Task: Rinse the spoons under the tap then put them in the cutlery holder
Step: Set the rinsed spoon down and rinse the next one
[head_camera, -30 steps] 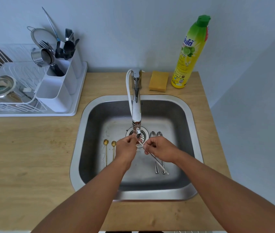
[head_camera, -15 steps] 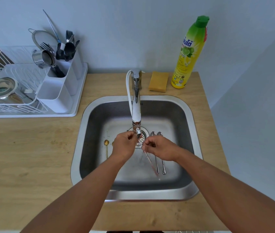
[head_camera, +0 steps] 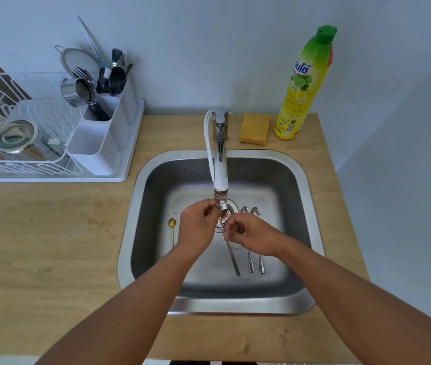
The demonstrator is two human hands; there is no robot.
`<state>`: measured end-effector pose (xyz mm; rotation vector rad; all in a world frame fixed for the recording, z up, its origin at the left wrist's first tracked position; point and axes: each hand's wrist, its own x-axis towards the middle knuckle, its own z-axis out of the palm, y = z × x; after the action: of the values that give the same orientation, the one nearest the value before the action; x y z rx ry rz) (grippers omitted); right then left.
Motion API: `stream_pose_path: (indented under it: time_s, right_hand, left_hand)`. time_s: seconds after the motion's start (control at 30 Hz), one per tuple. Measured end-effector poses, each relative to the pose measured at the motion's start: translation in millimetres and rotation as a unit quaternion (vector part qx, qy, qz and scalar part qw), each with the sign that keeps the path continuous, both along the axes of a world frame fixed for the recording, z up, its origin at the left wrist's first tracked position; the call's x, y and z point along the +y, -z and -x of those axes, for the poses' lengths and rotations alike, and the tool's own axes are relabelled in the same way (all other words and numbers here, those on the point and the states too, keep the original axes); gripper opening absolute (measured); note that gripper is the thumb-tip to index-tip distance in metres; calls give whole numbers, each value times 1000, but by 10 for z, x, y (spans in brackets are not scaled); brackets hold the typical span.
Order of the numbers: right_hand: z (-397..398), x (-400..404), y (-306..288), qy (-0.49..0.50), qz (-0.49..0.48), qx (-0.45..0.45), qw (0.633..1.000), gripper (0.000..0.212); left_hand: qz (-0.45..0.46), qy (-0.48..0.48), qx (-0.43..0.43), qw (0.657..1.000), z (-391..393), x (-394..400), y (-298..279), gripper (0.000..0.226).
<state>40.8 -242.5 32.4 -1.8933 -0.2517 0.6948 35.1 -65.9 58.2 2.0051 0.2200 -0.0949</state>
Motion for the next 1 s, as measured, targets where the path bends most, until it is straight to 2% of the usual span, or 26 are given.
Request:
stream_pose_path:
  time_s: [0.17,0.27,0.37,0.47,0.57,0.73,1.0]
  right_hand:
    - [-57,-46,-38,-9,6,-4,1000,4]
    - [-103,-99,-63,-35,19,-20,999,9]
    - [-135,-101,-72,-55,35,-38,997,19]
    - [-139,-87,-67,-54,52,-31,997,16]
    - [-115,-89,-47,-59,62,-26,996,14]
    - [-67,-162,-21,-58,55,-35,996,11]
    - [-69,-251,-103,-53,99,-39,993,8]
  left_hand:
    - [-47,81,-27,995,-36,103,-14,12]
    - [-69,130,-33,989,-86,174,-70,16]
    - [-73,111,-45,990,-94,177,-81,16]
    - [-91,76,-75,990,-68,154,-37,6]
    - [-102,51,-84,990,-6,122,1,12]
    - [-63,62,-32,996,105,118,64,15]
    - [65,-39,53,996,278,118,205,7]
